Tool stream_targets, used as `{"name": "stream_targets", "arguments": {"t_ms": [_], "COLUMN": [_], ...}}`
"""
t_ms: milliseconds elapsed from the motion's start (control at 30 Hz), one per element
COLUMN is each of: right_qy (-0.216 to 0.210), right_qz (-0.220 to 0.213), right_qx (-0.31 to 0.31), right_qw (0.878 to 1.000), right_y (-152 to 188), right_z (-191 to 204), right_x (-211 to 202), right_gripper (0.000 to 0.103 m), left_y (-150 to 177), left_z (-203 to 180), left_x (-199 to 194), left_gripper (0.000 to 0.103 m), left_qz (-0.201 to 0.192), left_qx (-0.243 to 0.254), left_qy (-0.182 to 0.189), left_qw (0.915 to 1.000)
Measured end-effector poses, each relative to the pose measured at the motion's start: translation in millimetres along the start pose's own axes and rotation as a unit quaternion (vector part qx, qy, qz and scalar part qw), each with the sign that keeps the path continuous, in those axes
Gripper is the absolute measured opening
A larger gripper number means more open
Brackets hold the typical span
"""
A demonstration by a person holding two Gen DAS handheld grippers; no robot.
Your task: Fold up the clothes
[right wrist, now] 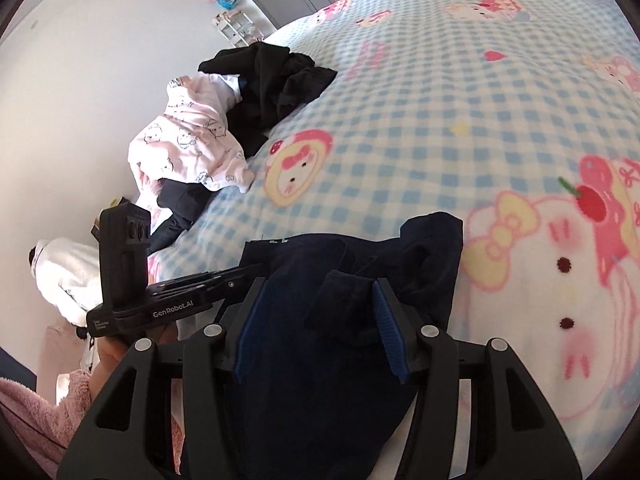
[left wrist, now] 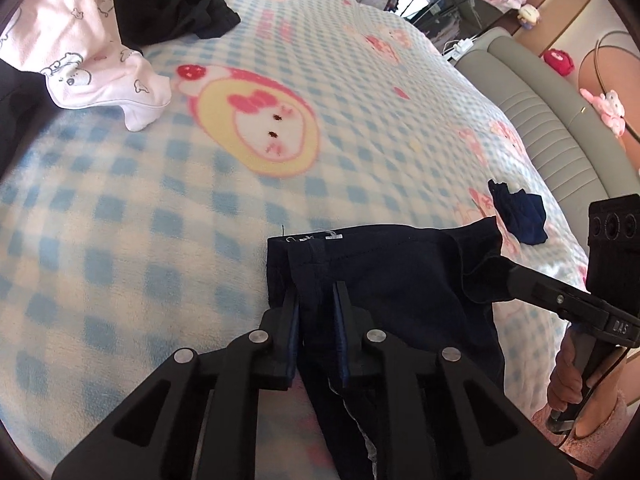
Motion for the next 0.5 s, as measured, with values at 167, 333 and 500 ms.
{"name": "stream_targets", "arguments": {"t_ms": [167,333,500], "right_qy": [0.024,0.103,0.163], "right_qz": [0.016,0.014,-0.009], "right_qx": [0.017,0.065,0.084], "right_qw": [0.999,0.992,0.983], "right_y": [-9.4,-6.9,-3.1], "right_z": [-17.3,-57.3,-83.5], "right_x": [24.3,23.6,5.8], "right_gripper": [0.062,0.062,0.064], "left_y": [0.5,-5.6,-14.5], "left_z": [-4.4,-1.2,8.8], "left_x": [3.8,-5.9,-21.3], "left_gripper": [0.027,0.027,0.054], "left_qz": [0.004,-0.026,-0.074], "left_qx": [0.014,0.016,-0.015], "left_qy": [-0.01,-0.028,-0.016], "left_qw": [0.9998,0.9991,0.997]}}
Point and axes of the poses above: each gripper's, at about its wrist camera, not at the fingertips, and x roughly the way its jaws point, z to its left, y to its underside, the point moved 5 cm from there along x, roughly the way its jaws point, and after that the axes turned 15 degrees about y, right-handed, at the moved point
